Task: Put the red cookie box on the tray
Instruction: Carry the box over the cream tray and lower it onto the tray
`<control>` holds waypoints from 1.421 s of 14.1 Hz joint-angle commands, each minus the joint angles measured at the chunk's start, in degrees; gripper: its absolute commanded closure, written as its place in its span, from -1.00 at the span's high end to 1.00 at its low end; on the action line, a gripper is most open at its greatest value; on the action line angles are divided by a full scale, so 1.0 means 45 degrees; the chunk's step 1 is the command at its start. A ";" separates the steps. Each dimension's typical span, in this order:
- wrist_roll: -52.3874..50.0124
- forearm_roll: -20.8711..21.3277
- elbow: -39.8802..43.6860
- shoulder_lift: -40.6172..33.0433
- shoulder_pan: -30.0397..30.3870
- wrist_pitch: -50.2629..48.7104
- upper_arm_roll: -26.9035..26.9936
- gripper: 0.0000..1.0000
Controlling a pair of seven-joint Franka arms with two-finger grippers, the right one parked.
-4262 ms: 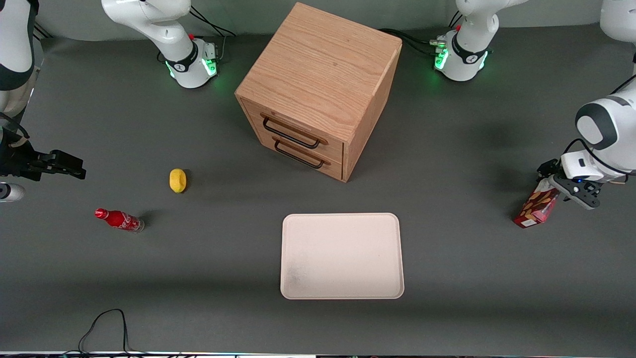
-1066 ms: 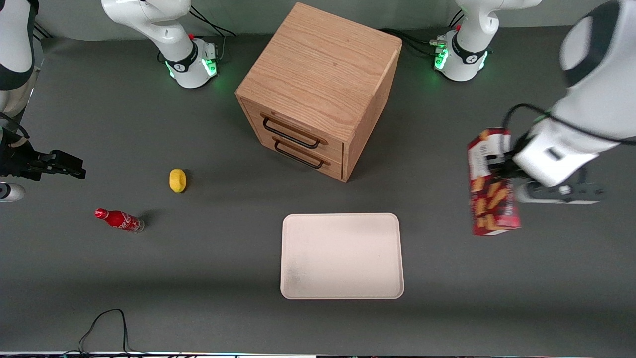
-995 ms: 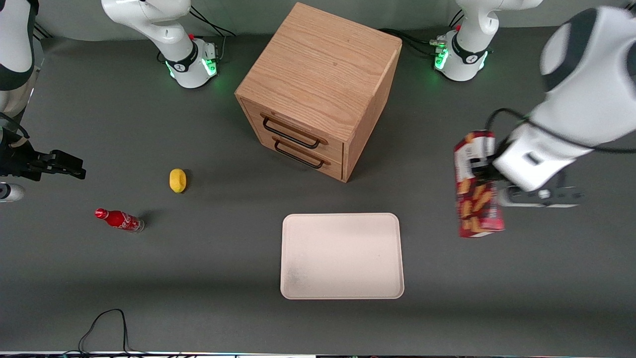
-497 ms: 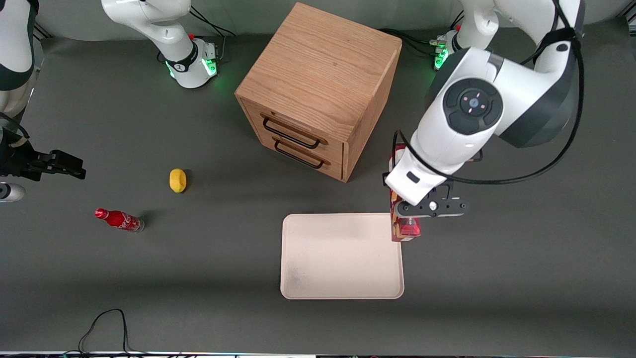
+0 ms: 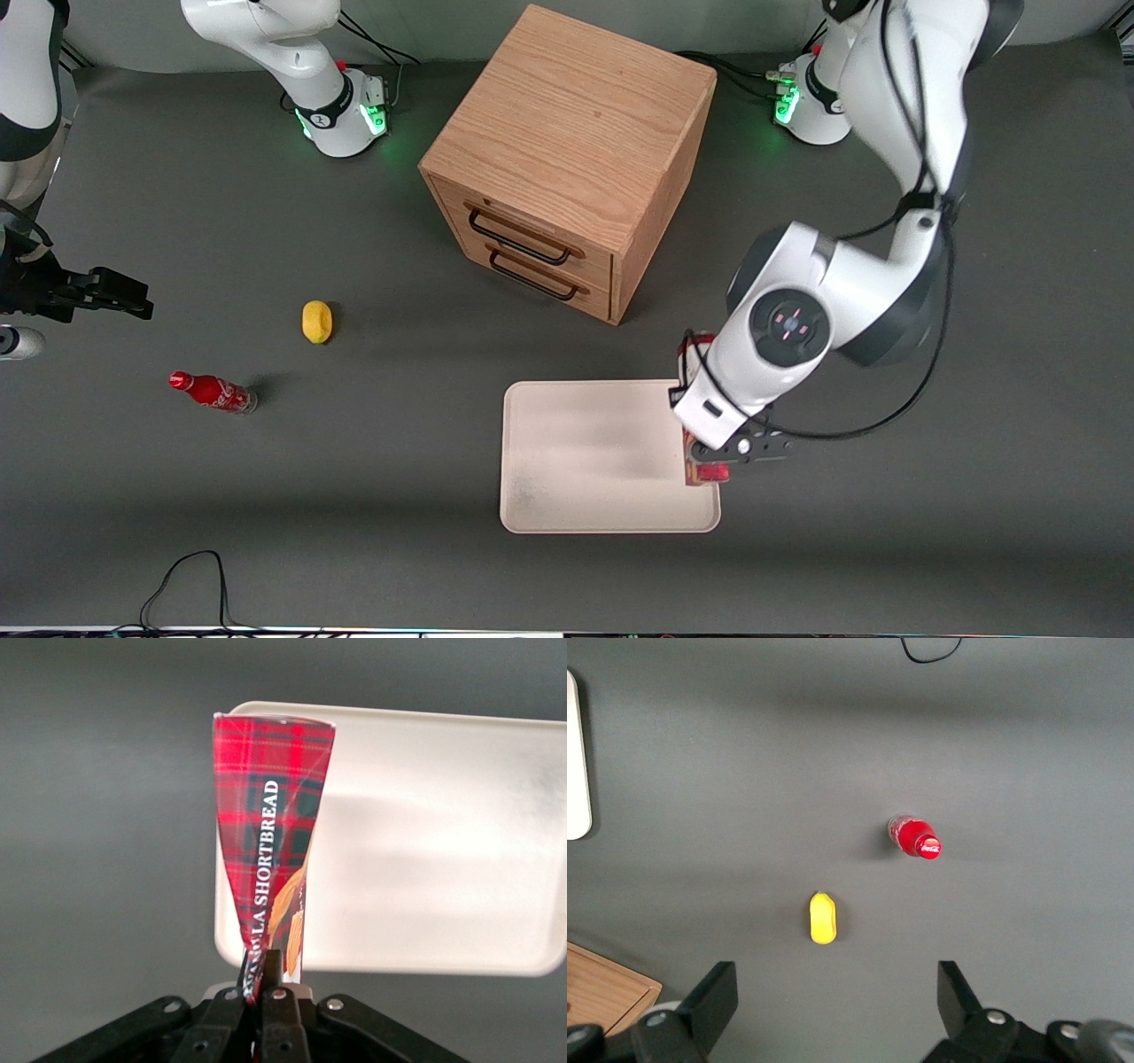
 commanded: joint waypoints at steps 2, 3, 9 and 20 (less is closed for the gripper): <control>-0.0102 0.0329 -0.0405 0.0401 -0.0093 0.1284 0.0331 -1.00; -0.0121 0.0601 -0.0405 0.0635 -0.0093 0.1519 0.0331 -1.00; -0.0121 0.0935 -0.0425 0.1516 -0.0093 0.2672 0.0429 -1.00; -0.0161 0.1267 -0.0367 0.1225 -0.0151 0.1974 0.0429 1.00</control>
